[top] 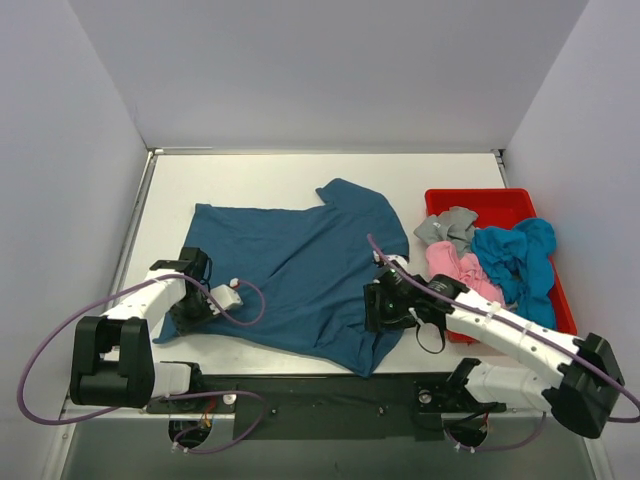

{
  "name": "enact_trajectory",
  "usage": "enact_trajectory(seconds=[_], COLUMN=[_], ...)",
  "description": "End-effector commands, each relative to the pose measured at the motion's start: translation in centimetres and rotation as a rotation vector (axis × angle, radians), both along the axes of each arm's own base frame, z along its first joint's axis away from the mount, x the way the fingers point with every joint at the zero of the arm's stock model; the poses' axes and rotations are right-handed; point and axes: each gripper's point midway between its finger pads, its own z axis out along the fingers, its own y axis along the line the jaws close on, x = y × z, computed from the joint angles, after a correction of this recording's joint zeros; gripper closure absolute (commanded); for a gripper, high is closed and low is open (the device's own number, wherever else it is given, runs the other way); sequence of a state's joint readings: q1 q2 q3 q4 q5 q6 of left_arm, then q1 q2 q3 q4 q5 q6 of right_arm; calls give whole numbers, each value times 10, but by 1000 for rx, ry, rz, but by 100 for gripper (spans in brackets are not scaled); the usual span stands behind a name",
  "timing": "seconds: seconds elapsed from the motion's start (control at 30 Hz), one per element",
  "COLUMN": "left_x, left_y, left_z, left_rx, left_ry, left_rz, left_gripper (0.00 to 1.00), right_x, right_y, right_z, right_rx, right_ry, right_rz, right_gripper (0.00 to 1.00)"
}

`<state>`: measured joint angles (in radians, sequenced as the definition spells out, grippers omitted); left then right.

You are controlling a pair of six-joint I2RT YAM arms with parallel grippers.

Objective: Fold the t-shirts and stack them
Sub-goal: Flatten out the tshirt

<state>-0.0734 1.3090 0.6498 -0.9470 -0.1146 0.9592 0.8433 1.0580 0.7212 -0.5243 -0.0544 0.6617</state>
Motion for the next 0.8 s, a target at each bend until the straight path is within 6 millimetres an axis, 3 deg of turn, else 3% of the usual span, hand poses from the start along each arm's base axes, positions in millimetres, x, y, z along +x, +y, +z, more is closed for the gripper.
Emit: enact_trajectory(seconds=[0.0,0.17,0.27,0.33,0.63,0.77], left_x=[7,10,10,10,18,18], left_y=[-7,-8,-8,-9,-11,-13], left_z=[9,8,9,10,12,14], left_rx=[-30,-31,-33,-38,-37,-44], left_ry=[-28,-41,-40,-36,-44,-48], left_rz=[-11,-12,-7,-11,-28,-35], left_gripper=[99,99,99,99,99,99], right_x=[16,22,16,7,-46,-71], right_y=[-8,-1,-2,-13,-64,-63], right_z=[-13,-35,-44,-48,-48,-57], right_rx=[-82,-77,-88,-103,-122,-63], right_ry=[5,52,97,124,201,266], right_rz=[-34,-35,-45,-78,-249,-291], right_gripper=[50,64,91,100,100,100])
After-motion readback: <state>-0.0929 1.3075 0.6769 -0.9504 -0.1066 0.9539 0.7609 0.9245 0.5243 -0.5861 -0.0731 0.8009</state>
